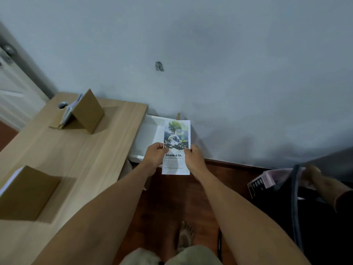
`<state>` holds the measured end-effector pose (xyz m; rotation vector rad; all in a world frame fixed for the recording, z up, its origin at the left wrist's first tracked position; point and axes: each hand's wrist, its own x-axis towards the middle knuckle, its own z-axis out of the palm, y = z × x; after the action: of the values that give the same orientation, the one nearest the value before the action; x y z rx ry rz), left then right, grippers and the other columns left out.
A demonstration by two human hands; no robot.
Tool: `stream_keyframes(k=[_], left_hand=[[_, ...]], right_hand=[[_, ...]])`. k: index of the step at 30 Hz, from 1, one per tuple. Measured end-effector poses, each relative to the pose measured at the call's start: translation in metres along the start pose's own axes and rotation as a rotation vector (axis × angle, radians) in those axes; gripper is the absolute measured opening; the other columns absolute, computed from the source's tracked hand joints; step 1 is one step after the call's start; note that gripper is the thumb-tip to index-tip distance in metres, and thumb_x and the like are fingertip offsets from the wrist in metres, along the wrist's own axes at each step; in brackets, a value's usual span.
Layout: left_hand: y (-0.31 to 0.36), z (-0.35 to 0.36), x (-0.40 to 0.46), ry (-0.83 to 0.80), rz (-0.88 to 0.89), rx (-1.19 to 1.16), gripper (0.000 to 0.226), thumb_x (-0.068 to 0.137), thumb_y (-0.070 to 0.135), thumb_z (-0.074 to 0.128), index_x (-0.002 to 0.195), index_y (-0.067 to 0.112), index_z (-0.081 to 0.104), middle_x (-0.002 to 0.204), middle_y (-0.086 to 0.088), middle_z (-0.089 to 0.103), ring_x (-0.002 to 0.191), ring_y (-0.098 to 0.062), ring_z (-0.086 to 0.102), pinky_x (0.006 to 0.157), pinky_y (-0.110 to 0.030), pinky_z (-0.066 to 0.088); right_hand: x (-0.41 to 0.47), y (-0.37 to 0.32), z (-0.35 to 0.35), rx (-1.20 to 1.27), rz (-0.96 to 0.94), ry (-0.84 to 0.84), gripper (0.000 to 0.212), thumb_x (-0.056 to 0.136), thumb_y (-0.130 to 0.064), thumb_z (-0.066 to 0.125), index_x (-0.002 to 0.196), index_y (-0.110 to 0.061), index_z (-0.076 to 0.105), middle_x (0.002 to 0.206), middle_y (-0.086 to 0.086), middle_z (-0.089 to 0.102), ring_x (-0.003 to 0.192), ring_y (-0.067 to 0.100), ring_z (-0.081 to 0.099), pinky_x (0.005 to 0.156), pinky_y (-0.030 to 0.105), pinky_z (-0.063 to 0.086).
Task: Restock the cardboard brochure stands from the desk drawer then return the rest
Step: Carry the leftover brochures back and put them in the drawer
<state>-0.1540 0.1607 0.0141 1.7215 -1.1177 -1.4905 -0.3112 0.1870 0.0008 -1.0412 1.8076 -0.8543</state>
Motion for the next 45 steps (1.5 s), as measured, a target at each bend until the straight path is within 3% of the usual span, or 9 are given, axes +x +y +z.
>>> stream_keyframes(k=[7,13,20,24,31,36,39,43,45], left_hand=[[0.018,0.003,0.060,0.029,-0.051,-0.046,0.018,0.097,0.004,0.060,0.081,0.011,0.060,0.086,-0.013,0.071,0.074,-0.025,0.069,0.072,-0.040,0.056],[0.016,-0.007,0.091,0.035,-0.091,-0.023,0.023,0.097,0.004,0.061,0.076,0.013,0.057,0.080,-0.009,0.070,0.072,-0.022,0.067,0.063,-0.032,0.055],[0.005,-0.027,0.108,0.019,-0.112,-0.020,0.007,0.100,0.006,0.059,0.094,0.007,0.062,0.102,-0.020,0.070,0.088,-0.029,0.066,0.080,-0.044,0.055],[-0.004,-0.057,0.118,0.176,0.050,0.305,0.031,0.101,0.006,0.056,0.131,0.000,0.061,0.130,-0.018,0.066,0.118,-0.031,0.062,0.093,-0.021,0.040],[-0.049,-0.124,0.160,0.281,0.253,0.835,0.045,0.107,0.022,0.039,0.149,0.007,0.045,0.159,-0.019,0.041,0.149,-0.042,0.033,0.116,-0.056,0.035],[-0.088,-0.144,0.179,0.207,0.307,0.992,0.056,0.111,0.038,0.021,0.163,0.017,0.024,0.173,-0.007,0.014,0.160,-0.026,0.004,0.128,-0.048,0.008],[-0.102,-0.149,0.183,0.221,0.377,1.041,0.058,0.110,0.041,0.017,0.164,0.020,0.021,0.173,-0.004,0.012,0.160,-0.020,0.002,0.128,-0.047,0.007],[-0.108,-0.146,0.184,0.279,0.410,1.081,0.055,0.112,0.040,0.021,0.164,0.021,0.024,0.172,-0.003,0.016,0.160,-0.019,0.004,0.127,-0.047,0.010],[-0.109,-0.147,0.185,0.295,0.420,1.084,0.055,0.112,0.040,0.021,0.163,0.021,0.024,0.172,-0.003,0.017,0.160,-0.018,0.005,0.127,-0.047,0.011]], right_hand=[[0.068,-0.014,0.009,0.071,0.094,-0.066,0.017,0.101,-0.014,0.049,0.108,-0.006,0.062,0.101,0.008,0.070,0.086,0.022,0.068,0.063,0.030,0.050],[0.090,-0.017,0.029,0.125,0.136,-0.071,0.015,0.101,-0.012,0.050,0.104,-0.006,0.063,0.093,0.005,0.071,0.084,0.024,0.070,0.064,0.032,0.053],[0.105,-0.017,0.057,0.116,0.176,-0.098,0.014,0.102,-0.012,0.048,0.095,-0.017,0.059,0.096,0.005,0.071,0.086,0.023,0.069,0.067,0.035,0.054],[0.123,-0.013,0.079,0.040,0.208,-0.105,0.015,0.102,-0.014,0.045,0.102,-0.012,0.060,0.100,0.014,0.070,0.095,0.036,0.068,0.079,0.049,0.057],[0.163,-0.010,0.119,-0.092,0.214,-0.122,0.032,0.100,-0.012,0.039,0.124,-0.008,0.061,0.118,0.014,0.066,0.099,0.032,0.065,0.078,0.042,0.056],[0.197,-0.006,0.147,-0.265,0.162,-0.101,0.020,0.100,-0.005,0.039,0.108,-0.002,0.057,0.114,0.018,0.060,0.084,0.026,0.060,0.064,0.026,0.044],[0.215,-0.007,0.163,-0.391,0.119,-0.130,0.015,0.099,-0.004,0.042,0.106,-0.002,0.056,0.098,0.015,0.057,0.088,0.030,0.058,0.067,0.034,0.046],[0.228,-0.004,0.173,-0.547,0.030,-0.280,0.009,0.101,-0.007,0.042,0.101,-0.007,0.051,0.092,0.010,0.055,0.081,0.029,0.054,0.057,0.028,0.037],[0.236,0.000,0.178,-0.636,-0.038,-0.396,0.010,0.102,-0.008,0.043,0.105,-0.007,0.052,0.095,0.009,0.055,0.082,0.029,0.053,0.066,0.030,0.039]])
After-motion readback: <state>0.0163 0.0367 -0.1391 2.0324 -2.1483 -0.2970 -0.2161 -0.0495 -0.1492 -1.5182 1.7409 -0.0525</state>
